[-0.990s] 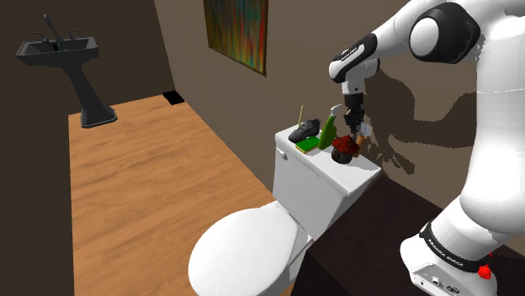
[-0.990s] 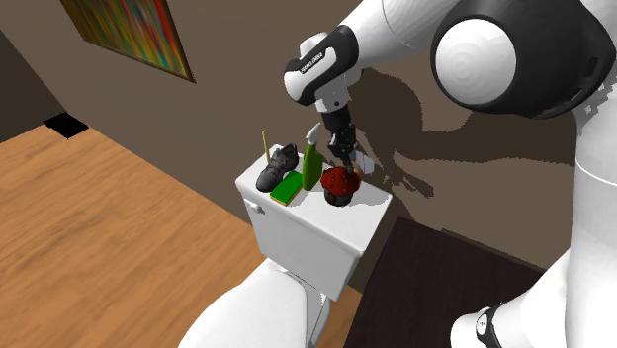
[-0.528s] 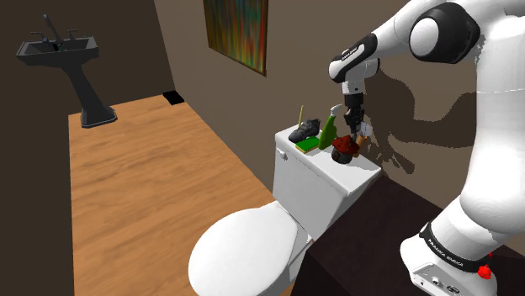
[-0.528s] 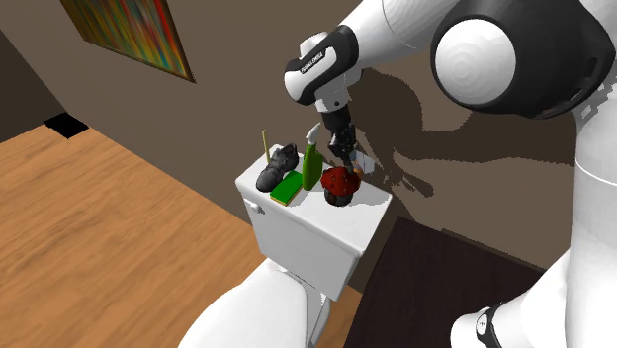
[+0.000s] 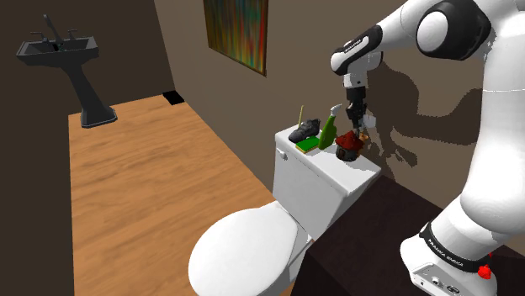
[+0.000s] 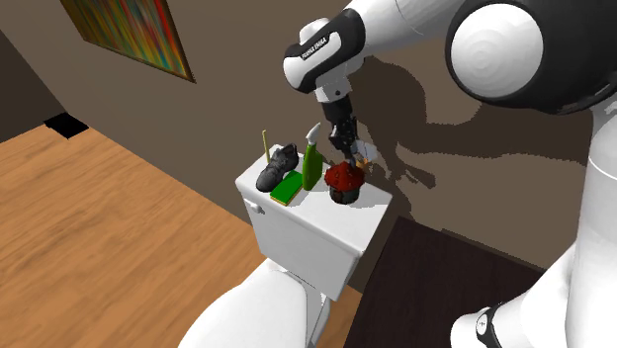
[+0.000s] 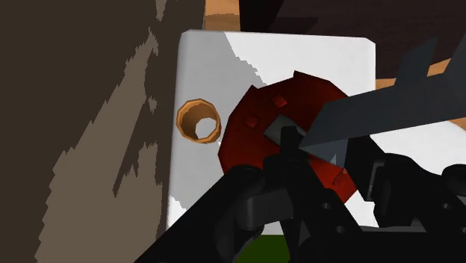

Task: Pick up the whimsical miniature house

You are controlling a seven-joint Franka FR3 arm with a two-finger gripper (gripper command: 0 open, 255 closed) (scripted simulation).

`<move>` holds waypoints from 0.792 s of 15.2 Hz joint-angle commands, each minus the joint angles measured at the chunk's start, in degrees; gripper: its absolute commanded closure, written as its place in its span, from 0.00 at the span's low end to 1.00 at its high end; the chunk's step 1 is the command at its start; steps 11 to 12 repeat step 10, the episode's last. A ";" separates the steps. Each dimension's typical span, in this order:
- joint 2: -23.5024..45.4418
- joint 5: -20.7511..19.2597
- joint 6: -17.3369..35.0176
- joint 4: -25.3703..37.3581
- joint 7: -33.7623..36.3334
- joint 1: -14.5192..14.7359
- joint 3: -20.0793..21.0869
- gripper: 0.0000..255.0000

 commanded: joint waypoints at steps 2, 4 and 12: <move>-1.27 -0.42 -1.96 0.76 0.11 0.20 -0.22 1.00; -2.04 -0.68 -3.19 1.26 0.15 0.30 -0.36 1.00; -3.51 -1.18 -5.79 2.47 0.20 0.48 -0.61 1.00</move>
